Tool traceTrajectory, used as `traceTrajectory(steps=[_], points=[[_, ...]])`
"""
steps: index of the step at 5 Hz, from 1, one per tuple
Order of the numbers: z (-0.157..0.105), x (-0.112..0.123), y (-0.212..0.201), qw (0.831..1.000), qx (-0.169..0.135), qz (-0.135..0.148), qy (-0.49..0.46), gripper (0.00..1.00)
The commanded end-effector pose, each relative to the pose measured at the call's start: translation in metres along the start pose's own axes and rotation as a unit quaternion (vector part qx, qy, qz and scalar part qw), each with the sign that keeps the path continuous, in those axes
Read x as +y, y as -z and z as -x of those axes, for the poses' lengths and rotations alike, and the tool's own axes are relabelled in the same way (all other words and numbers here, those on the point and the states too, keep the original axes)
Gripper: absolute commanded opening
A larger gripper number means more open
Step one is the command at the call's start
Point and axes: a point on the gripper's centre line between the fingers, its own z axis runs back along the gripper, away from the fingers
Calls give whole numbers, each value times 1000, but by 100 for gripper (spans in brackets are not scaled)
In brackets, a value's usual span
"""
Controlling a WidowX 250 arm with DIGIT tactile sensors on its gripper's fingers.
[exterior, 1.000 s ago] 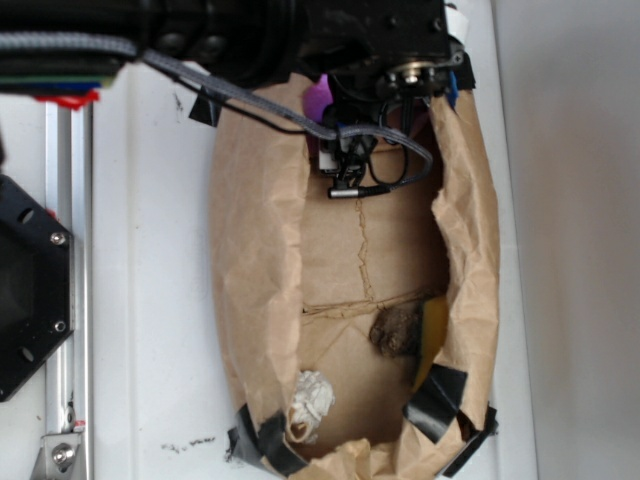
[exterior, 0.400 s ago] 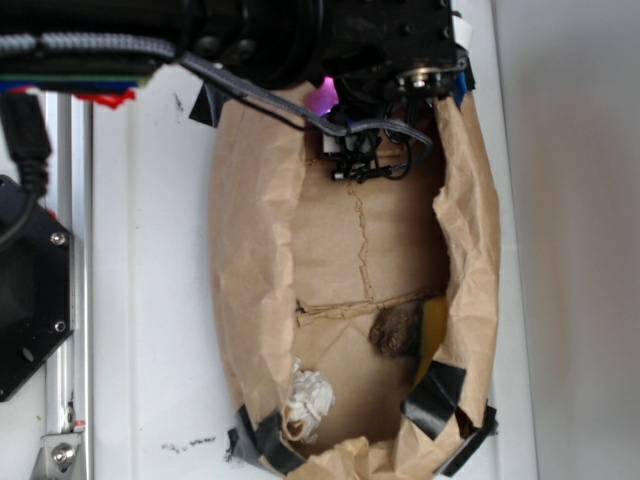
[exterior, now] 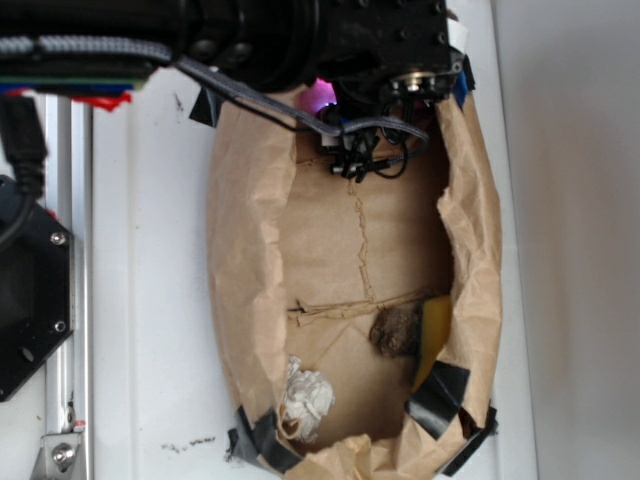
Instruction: Grab the pink bunny.
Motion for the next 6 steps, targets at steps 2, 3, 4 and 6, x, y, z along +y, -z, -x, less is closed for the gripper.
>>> traceTrajectory(steps=[2, 3, 4, 6], points=[[2, -12, -43, 998, -49, 24, 16, 0], [4, -27, -69, 996, -80, 22, 36, 0], [8, -36, -79, 994, -95, 21, 51, 0], [8, -37, -80, 994, -96, 22, 53, 0]])
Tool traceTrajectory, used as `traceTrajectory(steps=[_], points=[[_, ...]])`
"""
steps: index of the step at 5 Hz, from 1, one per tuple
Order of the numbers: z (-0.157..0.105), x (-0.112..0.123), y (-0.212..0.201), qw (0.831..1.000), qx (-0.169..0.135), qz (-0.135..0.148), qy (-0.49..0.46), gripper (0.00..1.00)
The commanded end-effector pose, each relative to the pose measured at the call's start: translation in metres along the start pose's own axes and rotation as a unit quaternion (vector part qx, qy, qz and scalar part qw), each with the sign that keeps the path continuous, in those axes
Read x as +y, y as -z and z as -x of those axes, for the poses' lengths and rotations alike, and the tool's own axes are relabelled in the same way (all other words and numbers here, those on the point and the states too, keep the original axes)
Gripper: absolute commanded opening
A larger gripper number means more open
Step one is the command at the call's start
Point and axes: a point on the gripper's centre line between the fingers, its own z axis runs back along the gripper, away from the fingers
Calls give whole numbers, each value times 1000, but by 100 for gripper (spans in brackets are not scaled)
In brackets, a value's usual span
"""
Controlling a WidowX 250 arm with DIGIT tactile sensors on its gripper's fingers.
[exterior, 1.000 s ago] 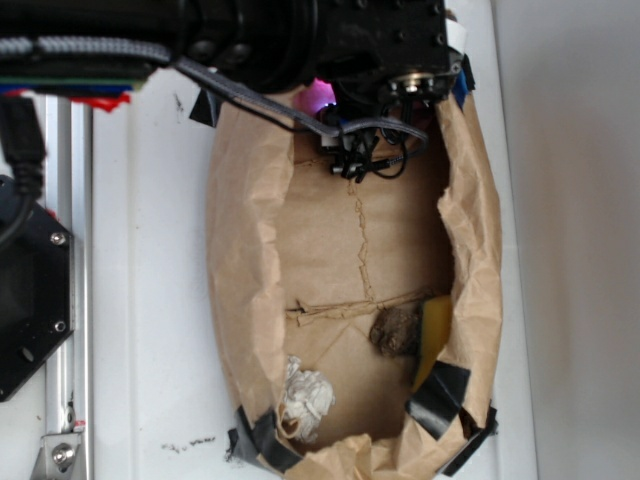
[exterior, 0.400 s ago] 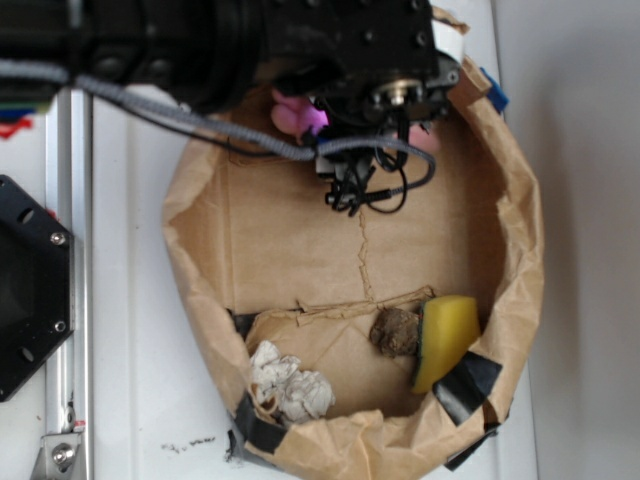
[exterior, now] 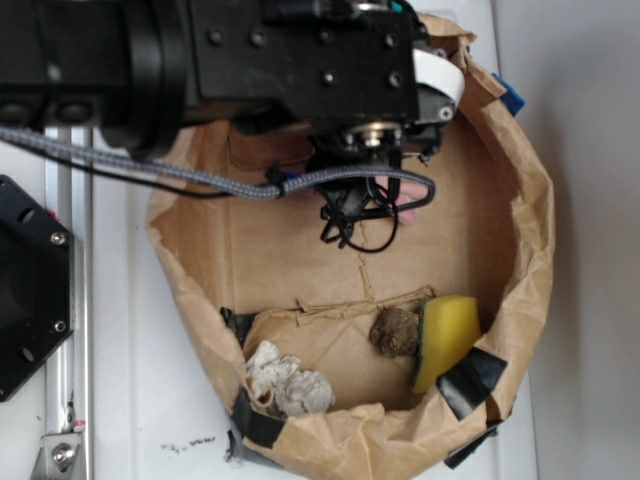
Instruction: Grab the pink bunny.
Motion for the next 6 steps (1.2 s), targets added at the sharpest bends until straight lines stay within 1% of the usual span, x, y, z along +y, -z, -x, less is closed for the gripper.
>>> traceTrajectory(steps=[1, 2, 3, 4, 5, 6], points=[[-5, -3, -16, 1000, -27, -6, 12, 0], [-2, -4, -11, 999, -22, -15, 29, 100], [1, -1, 0, 997, -16, -27, 73, 100], [5, -2, 11, 986, -6, -53, 158, 100], [9, 1, 16, 975, -8, -49, 216, 100], [8, 8, 21, 972, -13, -27, 232, 100]])
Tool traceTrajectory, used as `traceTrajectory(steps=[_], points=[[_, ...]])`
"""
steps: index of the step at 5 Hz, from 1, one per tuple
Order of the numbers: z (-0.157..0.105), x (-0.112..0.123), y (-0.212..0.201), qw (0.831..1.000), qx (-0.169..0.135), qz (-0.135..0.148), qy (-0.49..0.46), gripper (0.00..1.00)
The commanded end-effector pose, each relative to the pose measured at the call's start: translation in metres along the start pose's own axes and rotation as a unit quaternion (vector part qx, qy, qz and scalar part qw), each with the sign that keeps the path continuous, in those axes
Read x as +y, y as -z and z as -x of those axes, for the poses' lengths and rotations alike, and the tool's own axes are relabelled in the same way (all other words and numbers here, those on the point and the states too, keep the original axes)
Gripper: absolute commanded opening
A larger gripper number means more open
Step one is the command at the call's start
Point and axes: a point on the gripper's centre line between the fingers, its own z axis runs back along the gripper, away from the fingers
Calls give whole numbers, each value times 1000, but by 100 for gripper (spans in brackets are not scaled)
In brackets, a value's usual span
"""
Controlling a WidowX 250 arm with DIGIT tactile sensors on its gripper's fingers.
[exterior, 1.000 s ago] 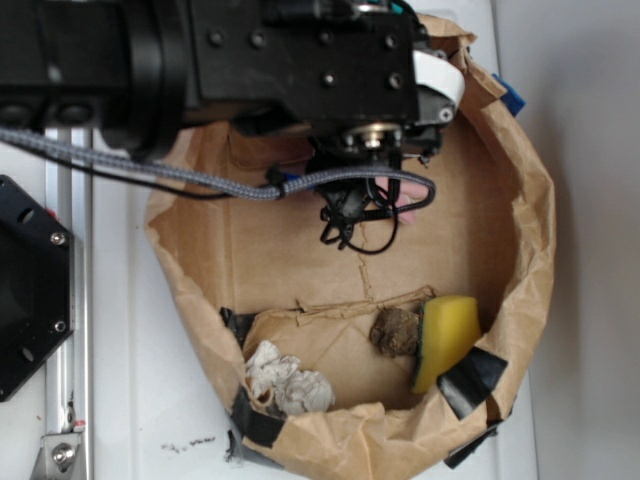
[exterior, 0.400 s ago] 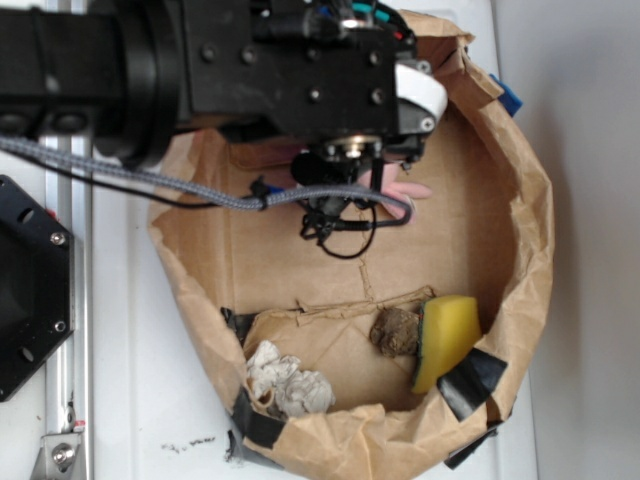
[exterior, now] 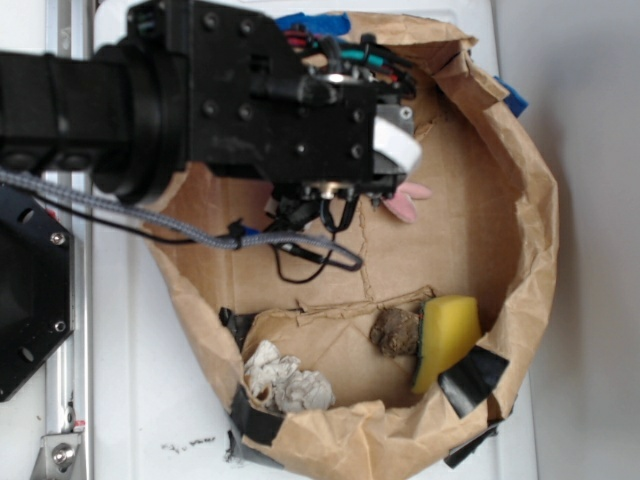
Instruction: Grab the pink bunny.
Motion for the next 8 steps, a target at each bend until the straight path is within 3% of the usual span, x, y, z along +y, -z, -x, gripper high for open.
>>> traceTrajectory(steps=[1, 3, 4, 6, 8], points=[[3, 19, 4, 999, -22, 19, 15, 100], [4, 33, 1, 999, -33, 33, 9, 100], [8, 28, -14, 995, -62, 66, 34, 100], [15, 32, -32, 995, -75, 53, 41, 100], [11, 45, -21, 995, -71, 49, 43, 100]])
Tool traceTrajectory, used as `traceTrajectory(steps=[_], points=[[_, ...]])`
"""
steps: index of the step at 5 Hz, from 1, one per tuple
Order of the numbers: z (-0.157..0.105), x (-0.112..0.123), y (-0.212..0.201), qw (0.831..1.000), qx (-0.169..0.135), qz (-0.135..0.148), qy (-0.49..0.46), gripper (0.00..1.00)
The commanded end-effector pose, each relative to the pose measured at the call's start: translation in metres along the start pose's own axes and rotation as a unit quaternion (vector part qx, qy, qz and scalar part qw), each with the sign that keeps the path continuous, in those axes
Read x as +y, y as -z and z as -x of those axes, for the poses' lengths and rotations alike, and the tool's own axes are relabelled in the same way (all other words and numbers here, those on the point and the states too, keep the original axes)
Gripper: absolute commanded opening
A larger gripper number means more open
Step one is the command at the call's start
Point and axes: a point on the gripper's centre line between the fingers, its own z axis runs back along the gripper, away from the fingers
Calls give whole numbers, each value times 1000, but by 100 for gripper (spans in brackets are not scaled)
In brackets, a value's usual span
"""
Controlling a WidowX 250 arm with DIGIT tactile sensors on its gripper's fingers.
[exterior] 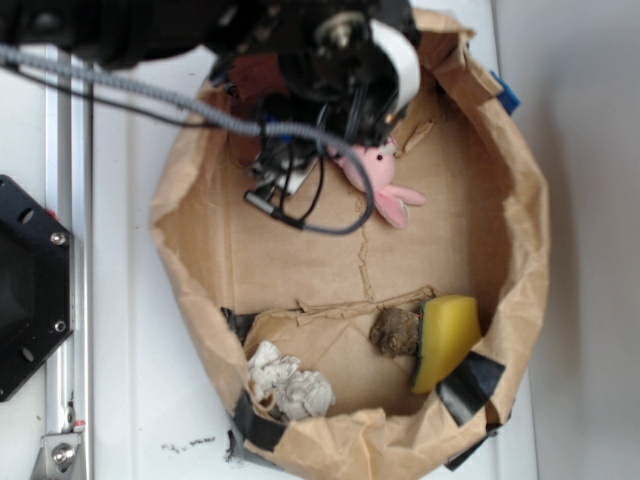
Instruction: Grab the pink bunny.
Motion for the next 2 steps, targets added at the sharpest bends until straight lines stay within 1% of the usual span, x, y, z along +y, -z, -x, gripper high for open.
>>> traceTrajectory(steps=[1, 2], points=[[-4, 21, 0, 1000, -8, -27, 11, 100], [-9, 21, 7, 999, -1, -27, 18, 100]])
